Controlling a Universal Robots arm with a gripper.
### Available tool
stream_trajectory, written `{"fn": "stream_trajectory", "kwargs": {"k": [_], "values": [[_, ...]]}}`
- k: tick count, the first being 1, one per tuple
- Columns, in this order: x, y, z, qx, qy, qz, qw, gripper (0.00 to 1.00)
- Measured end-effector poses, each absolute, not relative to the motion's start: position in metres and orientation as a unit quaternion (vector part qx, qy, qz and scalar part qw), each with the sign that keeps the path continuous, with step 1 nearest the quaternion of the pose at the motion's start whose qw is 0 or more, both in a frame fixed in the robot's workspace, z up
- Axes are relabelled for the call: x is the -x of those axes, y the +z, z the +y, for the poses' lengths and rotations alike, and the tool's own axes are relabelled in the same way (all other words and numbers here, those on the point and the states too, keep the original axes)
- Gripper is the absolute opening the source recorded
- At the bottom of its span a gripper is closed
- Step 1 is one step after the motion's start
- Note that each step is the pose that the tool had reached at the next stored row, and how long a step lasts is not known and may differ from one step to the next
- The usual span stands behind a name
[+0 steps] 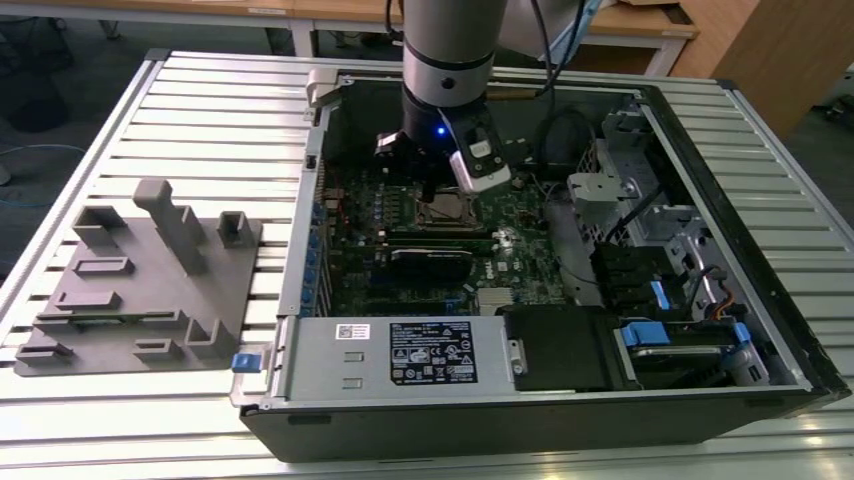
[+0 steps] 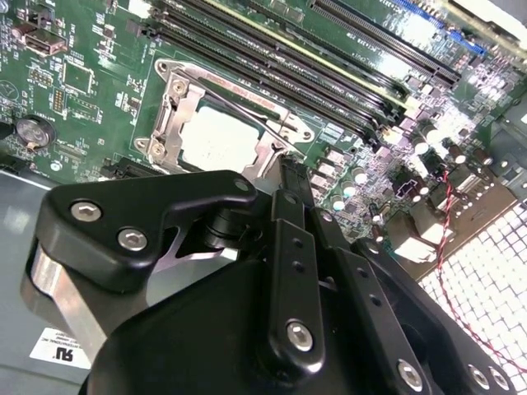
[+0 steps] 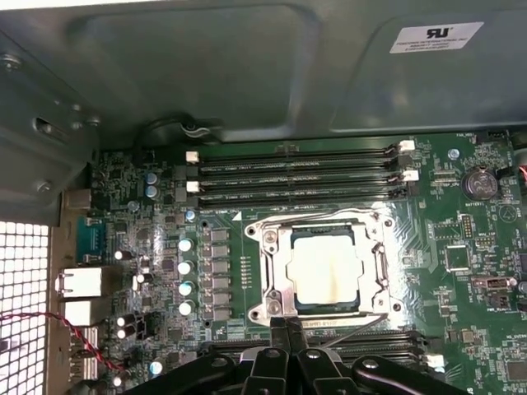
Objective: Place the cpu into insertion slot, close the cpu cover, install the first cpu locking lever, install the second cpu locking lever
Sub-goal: 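Install the second cpu locking lever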
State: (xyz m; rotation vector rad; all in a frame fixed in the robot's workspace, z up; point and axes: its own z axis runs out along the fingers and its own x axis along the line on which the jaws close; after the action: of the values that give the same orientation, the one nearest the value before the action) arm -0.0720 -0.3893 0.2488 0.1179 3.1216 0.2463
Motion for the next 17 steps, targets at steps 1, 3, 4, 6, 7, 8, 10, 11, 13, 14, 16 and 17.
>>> {"fn": "stream_trajectory", "kwargs": {"k": [1,3,4,6,7,8,10,11,13,14,16,17], "values": [[0.0715,0.2488,-0.3897,-0.038,0.079,0.996,0.004,0.11],[0.0707,0.2488,-0.3907,-0.038,0.079,0.996,0.004,0.11],[0.0706,0.2487,-0.3911,-0.038,0.079,0.996,0.004,0.11],[0.0706,0.2487,-0.3912,-0.038,0.079,0.996,0.004,0.11],[0.0706,0.2487,-0.3912,-0.038,0.079,0.996,0.004,0.11],[0.0706,0.2487,-0.3913,-0.038,0.079,0.996,0.004,0.11],[0.0706,0.2487,-0.3914,-0.038,0.079,0.996,0.004,0.11],[0.0706,0.2487,-0.3914,-0.038,0.079,0.996,0.004,0.11],[0.0706,0.2487,-0.3920,-0.038,0.079,0.996,0.004,0.11],[0.0706,0.2487,-0.3926,-0.037,0.079,0.996,0.004,0.11],[0.0707,0.2486,-0.3935,-0.038,0.079,0.996,0.004,0.11],[0.0707,0.2486,-0.3936,-0.038,0.079,0.996,0.004,0.11]]}}
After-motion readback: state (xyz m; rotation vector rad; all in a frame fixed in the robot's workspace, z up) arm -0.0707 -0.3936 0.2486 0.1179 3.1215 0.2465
